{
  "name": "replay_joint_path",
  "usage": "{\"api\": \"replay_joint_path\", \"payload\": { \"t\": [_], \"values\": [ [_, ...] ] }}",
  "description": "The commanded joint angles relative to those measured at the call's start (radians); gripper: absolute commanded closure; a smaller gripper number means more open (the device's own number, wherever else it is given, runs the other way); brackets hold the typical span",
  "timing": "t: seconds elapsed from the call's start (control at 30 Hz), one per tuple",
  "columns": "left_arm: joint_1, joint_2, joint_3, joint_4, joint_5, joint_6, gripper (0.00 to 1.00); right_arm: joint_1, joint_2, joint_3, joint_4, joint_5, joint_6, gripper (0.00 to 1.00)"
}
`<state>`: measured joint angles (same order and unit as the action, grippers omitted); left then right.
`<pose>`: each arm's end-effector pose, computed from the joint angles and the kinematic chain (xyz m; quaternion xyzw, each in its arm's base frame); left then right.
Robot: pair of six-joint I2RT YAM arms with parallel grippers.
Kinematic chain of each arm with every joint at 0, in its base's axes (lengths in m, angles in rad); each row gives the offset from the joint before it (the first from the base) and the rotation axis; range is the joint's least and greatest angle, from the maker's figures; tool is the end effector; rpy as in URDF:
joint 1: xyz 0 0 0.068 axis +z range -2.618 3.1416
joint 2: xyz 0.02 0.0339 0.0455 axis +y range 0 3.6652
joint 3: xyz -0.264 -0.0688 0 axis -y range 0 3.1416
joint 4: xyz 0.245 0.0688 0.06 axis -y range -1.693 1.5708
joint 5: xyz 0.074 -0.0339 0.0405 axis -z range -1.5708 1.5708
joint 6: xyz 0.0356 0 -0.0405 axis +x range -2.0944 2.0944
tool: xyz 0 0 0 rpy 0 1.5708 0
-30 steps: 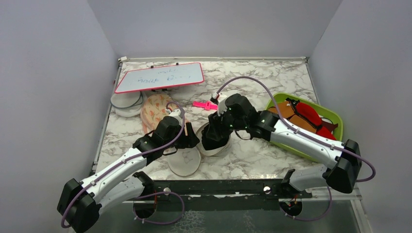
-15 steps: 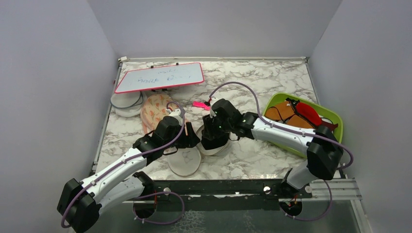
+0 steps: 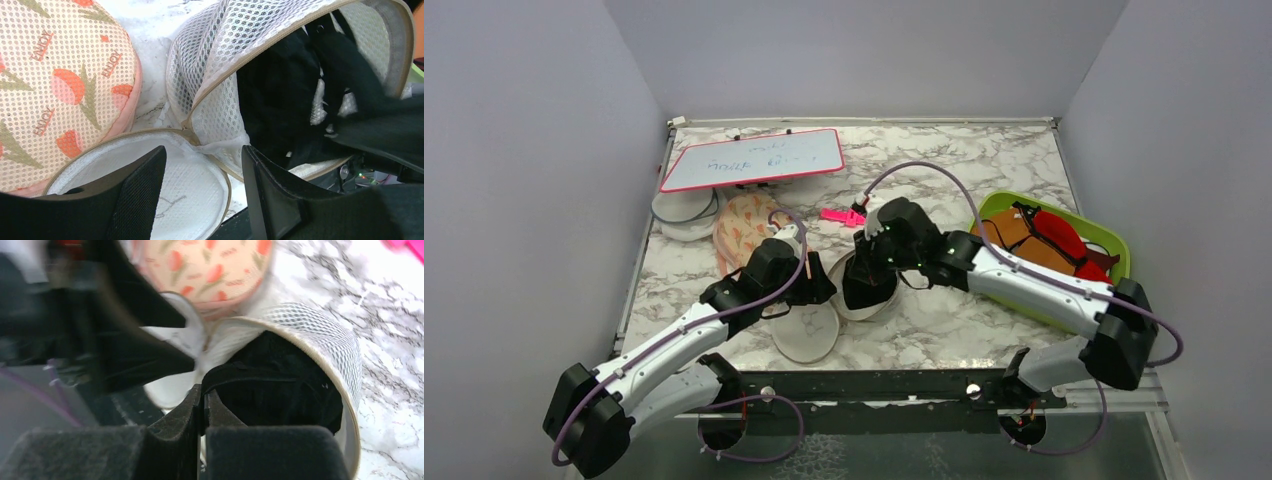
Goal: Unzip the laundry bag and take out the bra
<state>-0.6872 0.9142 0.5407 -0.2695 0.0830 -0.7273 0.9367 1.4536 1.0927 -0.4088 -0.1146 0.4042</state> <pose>0.1500 -0.1269 0.2234 0.0006 0.8937 -0.3187 0.3157 0.1852 0.2587 0.2692 -0.2634 0.8811 0.2832 0.2723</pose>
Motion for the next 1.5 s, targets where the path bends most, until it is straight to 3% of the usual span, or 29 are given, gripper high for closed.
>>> {"api": "replay_joint_path", "payload": {
  "t": [0.0, 0.3, 0.6, 0.77, 0.9, 1.0, 1.13, 1.23, 1.37, 1.47],
  "values": [
    [0.006, 0.019, -0.016, 0.037, -0.002, 0.008, 0.50, 0.008, -0.143, 0.038, -0.012, -0.156, -0.041, 0.99],
    [0.006, 0.031, -0.020, 0.052, 0.026, 0.000, 0.50, 0.007, -0.235, 0.149, 0.048, -0.147, -0.003, 0.99],
    [0.006, 0.018, -0.032, 0.054, 0.021, -0.004, 0.50, 0.008, -0.237, 0.508, -0.078, -0.088, -0.086, 0.99],
    [0.005, 0.011, -0.032, 0.057, 0.022, -0.004, 0.50, 0.008, -0.233, 0.729, -0.186, 0.053, -0.190, 0.99],
    [0.006, 0.007, -0.033, 0.056, 0.023, -0.006, 0.50, 0.007, -0.238, 0.808, -0.211, 0.141, -0.257, 0.99],
    [0.006, -0.001, -0.029, 0.051, 0.028, -0.007, 0.50, 0.008, -0.232, 0.847, -0.242, 0.304, -0.318, 0.99],
    [0.006, -0.026, -0.012, 0.030, 0.031, -0.010, 0.50, 0.008, -0.264, 0.747, -0.187, 0.663, -0.426, 0.99],
    [0.005, -0.043, 0.010, 0.010, 0.025, -0.004, 0.50, 0.006, -0.303, 0.645, -0.089, 0.842, -0.512, 0.99],
    [0.006, -0.048, 0.038, -0.017, 0.021, 0.009, 0.49, -0.006, -0.347, 0.516, 0.092, 1.031, -0.680, 0.99],
    [0.006, -0.047, 0.044, -0.021, 0.023, 0.009, 0.49, -0.097, -0.368, 0.411, 0.177, 1.060, -0.762, 0.99]
  ]
}}
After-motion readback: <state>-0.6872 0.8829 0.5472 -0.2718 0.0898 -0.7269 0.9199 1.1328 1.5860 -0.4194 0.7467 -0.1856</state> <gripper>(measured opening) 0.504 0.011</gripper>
